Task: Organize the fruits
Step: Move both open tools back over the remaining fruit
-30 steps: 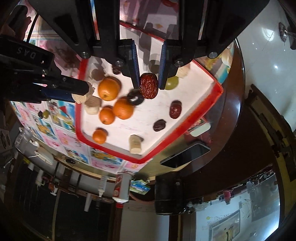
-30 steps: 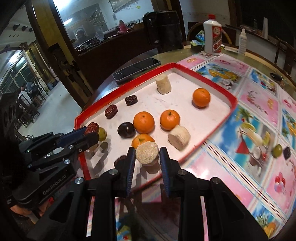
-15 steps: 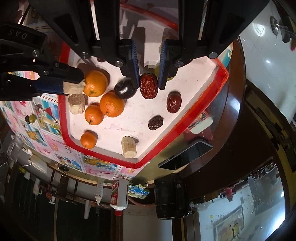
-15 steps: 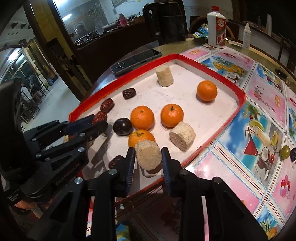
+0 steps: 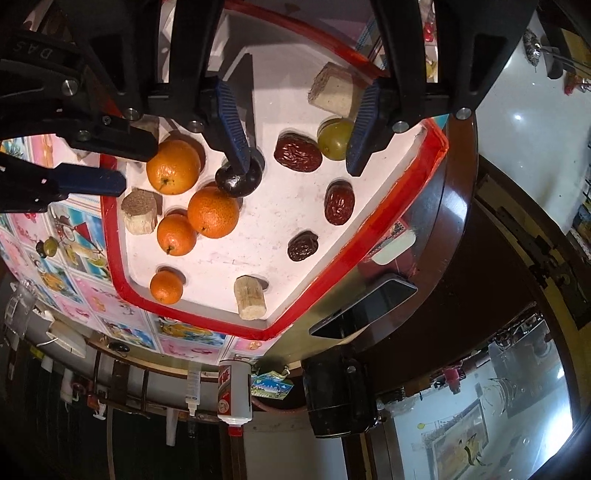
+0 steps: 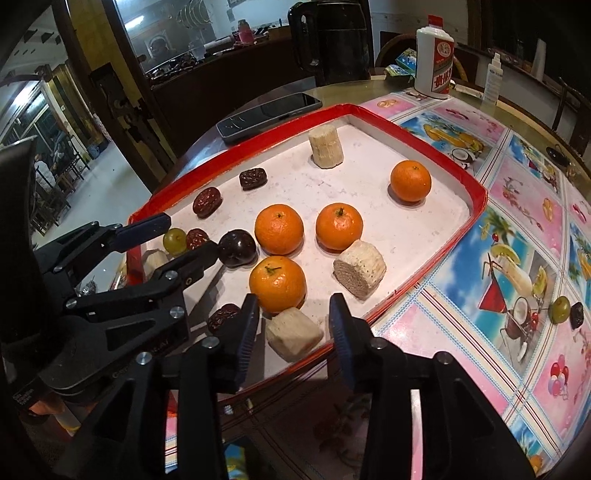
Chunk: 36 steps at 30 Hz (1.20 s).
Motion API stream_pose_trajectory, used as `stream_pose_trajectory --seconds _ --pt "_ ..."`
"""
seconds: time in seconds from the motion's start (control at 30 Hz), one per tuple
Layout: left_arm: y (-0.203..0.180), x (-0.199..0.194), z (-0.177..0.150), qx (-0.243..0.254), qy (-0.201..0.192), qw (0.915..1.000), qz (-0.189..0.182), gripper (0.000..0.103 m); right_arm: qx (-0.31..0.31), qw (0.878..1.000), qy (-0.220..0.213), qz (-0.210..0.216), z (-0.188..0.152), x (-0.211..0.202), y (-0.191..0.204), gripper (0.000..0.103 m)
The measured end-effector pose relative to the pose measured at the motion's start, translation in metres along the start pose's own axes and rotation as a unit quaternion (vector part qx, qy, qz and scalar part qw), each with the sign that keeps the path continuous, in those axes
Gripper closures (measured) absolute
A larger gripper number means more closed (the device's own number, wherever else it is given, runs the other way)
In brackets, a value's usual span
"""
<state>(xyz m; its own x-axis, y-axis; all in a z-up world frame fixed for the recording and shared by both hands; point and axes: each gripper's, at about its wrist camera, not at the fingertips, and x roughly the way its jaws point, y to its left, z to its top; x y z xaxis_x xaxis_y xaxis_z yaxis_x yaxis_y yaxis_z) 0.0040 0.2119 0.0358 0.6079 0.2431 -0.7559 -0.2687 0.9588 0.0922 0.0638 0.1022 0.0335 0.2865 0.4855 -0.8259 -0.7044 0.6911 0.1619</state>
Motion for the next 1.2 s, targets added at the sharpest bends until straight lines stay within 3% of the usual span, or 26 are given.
stream_pose_trajectory --seconds 0.4,0.57,0.67,0.97,1.2 --pt "0.0 -0.009 -0.007 -0.019 0.011 0.9997 0.014 0.047 0.017 1.0 -0.021 0.003 -0.018 -0.03 -0.003 0.054" --pt "-0.019 -0.022 -0.012 -0.009 -0.013 0.9989 0.045 0.047 0.037 0.999 -0.024 0.006 -0.041 -0.048 -0.015 0.051" --pt "-0.035 -0.028 -0.01 -0.003 -0.021 0.9988 0.044 0.047 0.056 0.998 -0.021 0.0 -0.06 -0.056 -0.031 0.051" --pt "-0.11 -0.05 0.003 0.035 -0.045 0.9984 -0.005 0.044 0.153 0.987 -0.019 -0.041 -0.115 -0.083 -0.113 0.051" --pt "-0.191 -0.033 0.029 0.058 -0.014 0.9948 -0.082 0.043 0.209 0.976 -0.034 -0.052 -0.144 -0.109 -0.166 0.049"
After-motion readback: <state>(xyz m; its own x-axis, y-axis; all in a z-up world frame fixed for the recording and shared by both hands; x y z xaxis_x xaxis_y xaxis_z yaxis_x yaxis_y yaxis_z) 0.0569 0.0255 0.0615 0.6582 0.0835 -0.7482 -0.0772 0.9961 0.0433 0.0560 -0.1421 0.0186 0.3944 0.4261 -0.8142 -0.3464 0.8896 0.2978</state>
